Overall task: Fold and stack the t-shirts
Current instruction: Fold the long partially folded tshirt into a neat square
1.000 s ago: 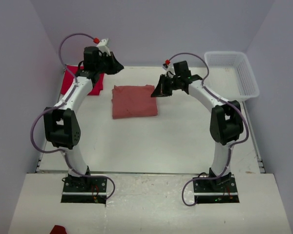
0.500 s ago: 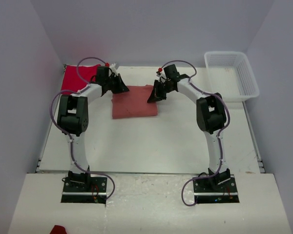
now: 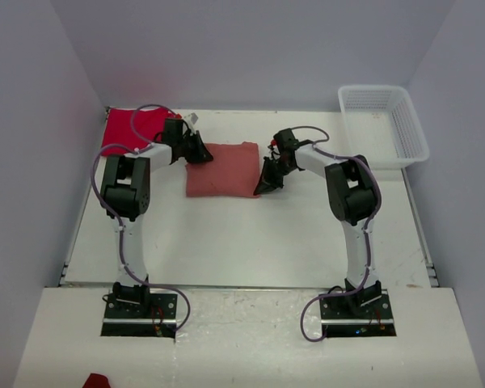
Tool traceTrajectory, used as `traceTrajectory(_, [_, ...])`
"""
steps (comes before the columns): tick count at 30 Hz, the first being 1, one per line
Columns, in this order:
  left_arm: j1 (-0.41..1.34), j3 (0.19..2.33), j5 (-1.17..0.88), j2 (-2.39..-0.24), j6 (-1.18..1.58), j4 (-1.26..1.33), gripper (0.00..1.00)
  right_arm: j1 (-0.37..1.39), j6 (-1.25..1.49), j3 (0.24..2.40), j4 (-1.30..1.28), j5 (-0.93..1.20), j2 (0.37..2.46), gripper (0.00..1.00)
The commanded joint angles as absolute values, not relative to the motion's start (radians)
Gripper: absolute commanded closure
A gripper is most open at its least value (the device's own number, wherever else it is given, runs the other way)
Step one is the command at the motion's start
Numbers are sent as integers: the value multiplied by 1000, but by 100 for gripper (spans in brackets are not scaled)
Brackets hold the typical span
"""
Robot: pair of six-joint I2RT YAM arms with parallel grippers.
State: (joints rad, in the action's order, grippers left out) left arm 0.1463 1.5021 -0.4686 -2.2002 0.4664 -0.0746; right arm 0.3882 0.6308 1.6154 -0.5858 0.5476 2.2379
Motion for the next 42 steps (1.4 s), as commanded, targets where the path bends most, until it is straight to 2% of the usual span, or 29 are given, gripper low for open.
traceTrajectory(1, [146, 1479, -449, -2220, 463, -26, 100, 394, 641, 1583, -554, 465, 2168, 100])
traceTrajectory(9, [144, 1428, -445, -2125, 446, 32, 100, 408, 488, 1643, -525, 482, 2122, 100])
traceTrajectory(14, [144, 1459, -465, -2027, 436, 29, 100, 416, 416, 1654, -500, 517, 1961, 100])
traceTrajectory(17, [144, 1529, -480, -1964, 416, -39, 100, 420, 397, 1643, -503, 546, 1841, 87])
traceTrajectory(18, [146, 1549, -476, -1930, 407, -60, 97, 425, 394, 1638, -511, 546, 1812, 80])
traceTrajectory(19, [146, 1565, -454, -1912, 402, -110, 90, 428, 391, 1623, -521, 542, 1783, 77])
traceTrajectory(20, [146, 1606, -434, -1898, 393, -150, 77, 429, 384, 1611, -543, 531, 1722, 74])
traceTrajectory(21, [146, 1630, -407, -1876, 393, -196, 71, 433, 379, 1595, -551, 528, 1692, 72])
traceTrajectory(22, [144, 1655, -325, -1872, 391, -316, 66, 433, 380, 1556, -557, 520, 1660, 71])
traceTrajectory(24, [144, 1701, -261, -1861, 373, -411, 48, 433, 400, 1507, -563, 482, 1562, 70])
traceTrajectory(27, [144, 1697, -166, -1861, 357, -538, 34, 434, 422, 1381, -517, 499, 1443, 69])
traceTrajectory(29, [144, 1674, -134, -1861, 342, -598, 28, 433, 434, 1307, -508, 489, 1407, 68])
traceTrajectory(34, [140, 1591, -119, -1855, 307, -630, 24, 436, 440, 1204, -515, 451, 1321, 68])
traceTrajectory(42, [109, 1545, -207, -1893, 267, -594, 22, 436, 403, 1164, -595, 258, 1287, 68])
